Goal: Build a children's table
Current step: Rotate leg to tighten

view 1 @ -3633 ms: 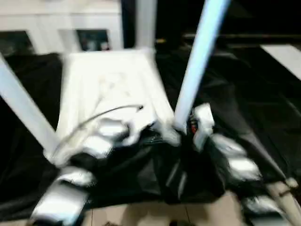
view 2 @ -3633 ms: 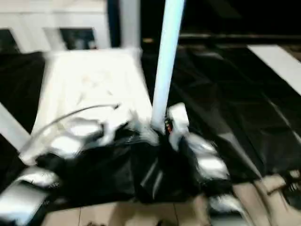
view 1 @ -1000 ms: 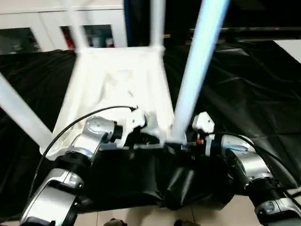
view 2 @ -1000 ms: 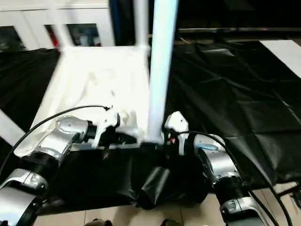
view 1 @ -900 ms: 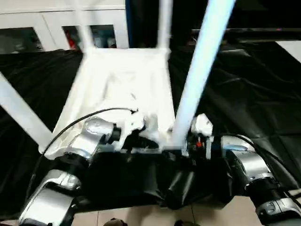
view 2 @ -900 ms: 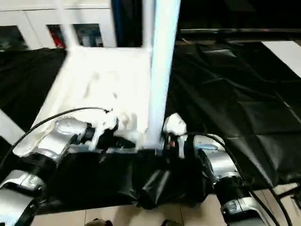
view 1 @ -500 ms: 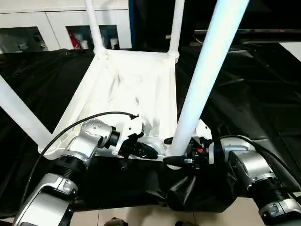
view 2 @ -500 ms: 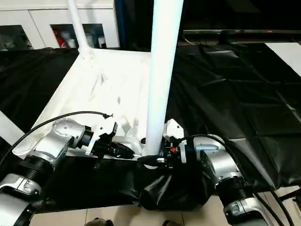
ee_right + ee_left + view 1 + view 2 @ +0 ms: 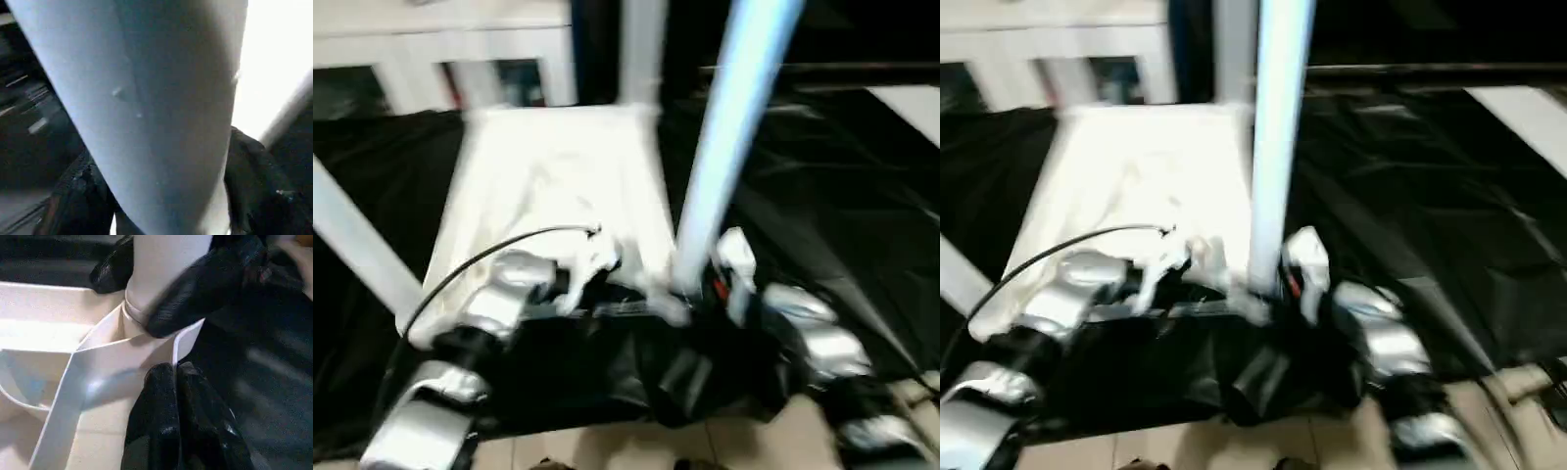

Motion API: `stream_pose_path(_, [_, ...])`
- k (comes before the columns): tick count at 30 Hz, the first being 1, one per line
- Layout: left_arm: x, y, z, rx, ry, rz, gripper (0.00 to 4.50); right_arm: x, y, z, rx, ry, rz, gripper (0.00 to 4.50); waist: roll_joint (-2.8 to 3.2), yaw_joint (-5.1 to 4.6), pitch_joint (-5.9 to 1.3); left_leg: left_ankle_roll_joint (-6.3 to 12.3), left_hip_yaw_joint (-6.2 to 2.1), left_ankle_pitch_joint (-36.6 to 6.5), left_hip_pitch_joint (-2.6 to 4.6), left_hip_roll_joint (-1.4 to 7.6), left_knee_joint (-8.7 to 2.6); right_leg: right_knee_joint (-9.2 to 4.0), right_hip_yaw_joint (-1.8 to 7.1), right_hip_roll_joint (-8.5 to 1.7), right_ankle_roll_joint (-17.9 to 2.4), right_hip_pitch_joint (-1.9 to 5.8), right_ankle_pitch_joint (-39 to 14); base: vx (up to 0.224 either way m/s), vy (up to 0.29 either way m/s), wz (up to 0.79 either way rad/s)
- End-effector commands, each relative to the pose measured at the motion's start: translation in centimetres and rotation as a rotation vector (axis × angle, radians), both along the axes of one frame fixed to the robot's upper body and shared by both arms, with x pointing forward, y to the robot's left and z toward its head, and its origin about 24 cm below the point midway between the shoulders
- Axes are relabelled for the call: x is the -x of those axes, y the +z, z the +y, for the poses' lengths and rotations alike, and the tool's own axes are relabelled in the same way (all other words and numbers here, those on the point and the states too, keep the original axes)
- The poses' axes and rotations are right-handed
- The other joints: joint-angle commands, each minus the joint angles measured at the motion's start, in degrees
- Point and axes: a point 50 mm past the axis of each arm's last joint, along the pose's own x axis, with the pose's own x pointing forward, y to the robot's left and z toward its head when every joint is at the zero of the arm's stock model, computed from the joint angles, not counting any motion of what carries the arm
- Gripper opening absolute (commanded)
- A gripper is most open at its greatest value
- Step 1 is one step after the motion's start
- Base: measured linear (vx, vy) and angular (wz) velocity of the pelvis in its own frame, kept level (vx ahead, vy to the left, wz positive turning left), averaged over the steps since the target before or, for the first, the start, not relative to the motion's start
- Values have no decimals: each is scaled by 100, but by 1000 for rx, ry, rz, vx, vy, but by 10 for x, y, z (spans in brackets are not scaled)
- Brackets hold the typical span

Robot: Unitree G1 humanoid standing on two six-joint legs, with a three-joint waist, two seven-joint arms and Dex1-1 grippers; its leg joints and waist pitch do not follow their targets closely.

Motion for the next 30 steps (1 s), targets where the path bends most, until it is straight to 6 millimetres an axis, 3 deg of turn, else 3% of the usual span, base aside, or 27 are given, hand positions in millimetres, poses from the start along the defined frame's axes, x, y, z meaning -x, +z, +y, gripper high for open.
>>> stream_pose_path(1, [-5, 3, -25, 30, 52, -45, 0, 2, -29, 9, 75, -196, 125, 255, -39, -14, -330, 10, -123, -1881, 47, 136, -432, -506, 143, -274, -785, 235, -2902, 0, 0, 0])
stream_pose_path(7, [-3, 3, -56, 68, 72, -59, 0, 0, -30, 32, 119, -266, 64, 255, -17, -40, -347, 116, -98, -1975, 74, 126, -425, -520, 156, -233, -829, 203, -2623, 0, 0, 0])
stream_pose_path(8, [-1, 3, -57, 69, 47, -65, 0, 0, -27, 34, 98, -239, 36, 289, -16, -41, -353, 133, -101, -1961, 61, 124, -423, -506, 158, -238, -849, 214, -2567, 0, 0, 0])
stream_pose_path(9, [1, 3, -58, 70, 24, -68, 0, 0, -22, 34, 78, -225, 6, 289, -4, -35, -372, 174, -100, -1901, 46, 128, -422, -489, 163, -240, -885, 234, -2413, 0, 0, 0])
stream_pose_path(10, [1, 3, -58, 70, 24, -68, 0, 0, -22, 34, 78, -225, 6, 324, -3, -29, -384, 229, -85, -1819, 55, 130, -411, -469, 174, -230, -958, 231, -2170, 0, 0, 0])
stream_pose_path(13, [3, 3, -58, 74, -4, -74, 0, -1, -17, 32, 47, -204, -17, 324, 14, -11, -410, 318, -64, -1637, 53, 131, -385, -428, 178, -228, -1154, 255, -1736, 0, 0, 0])
stream_pose_path(18, [3, 3, -58, 74, -4, -74, 0, -1, -17, 32, 47, -204, -17, 324, 19, 5, -409, 380, -65, -1479, 31, 136, -389, -407, 165, -229, -1209, 285, -1622, 0, 0, 0])
stream_pose_path(19, [3, 3, -58, 76, -11, -75, 0, -2, -16, 31, 43, -199, -20, 342, 20, 3, -403, 370, -68, -1528, 32, 137, -396, -416, 163, -229, -1188, 283, -1708, 0, 0, 0])
stream_pose_path(20, [6, 2, -51, 70, -56, -61, 0, 3, -10, 16, 37, -87, -46, 342, 22, 4, -398, 363, -66, -1568, 38, 138, -398, -425, 163, -229, -1180, 277, -1766, 0, 0, 0])
stream_pose_path(21, [7, 1, -49, 68, -72, -56, 0, 5, -8, 11, 37, -48, -53, 342, -27, 3, -435, 394, -58, -1591, 51, 129, -381, -431, 152, -214, -1156, 320, -1793, 0, 0, 0])
stream_pose_path(22, [12, -2, -34, 42, -151, -25, 0, 23, 6, -21, 58, 188, -77, 342, -24, 73, -430, 521, -54, -1581, 67, 155, -365, -429, 163, -209, -1133, 326, -1694, 0, 0, 0])
stream_pose_path(23, [13, -3, -31, 33, -167, -17, 0, 29, 9, -32, 75, 254, -75, 342, -1, 176, -450, 657, -44, -1477, 121, 210, -341, -387, 190, -212, -1208, 307, -1349, 0, 0, 0])
stream_pose_path(24, [14, -3, -28, 27, -187, -10, 0, 32, 11, -40, 94, 278, -70, 342, -1, 190, -439, 721, -19, -1430, 119, 217, -338, -373, 194, -186, -1294, 286, -1150, 0, 0, 0])
stream_pose_path(25, [14, -3, -24, 20, -206, -5, 0, 35, 13, -48, 113, 304, -61, 342, -6, 205, -449, 762, -15, -1270, 51, 208, -323, -314, 179, -194, -1426, 324, -933, 0, 0, 0])
stream_pose_path(26, [15, -2, -21, 16, -228, 0, 0, 38, 15, -57, 127, 328, -49, 342, 2, 230, -468, 759, -22, -1151, 37, 210, -311, -290, 168, -223, -1476, 334, -855, 0, 0, 0])
stream_pose_path(30, [16, 0, -11, -1, -272, 6, 0, 43, 25, -80, 156, 342, -43, 342, -20, 281, -473, 719, -24, -1101, 31, 208, -293, -303, 165, -250, -1484, 330, -1068, 0, 0, 0])
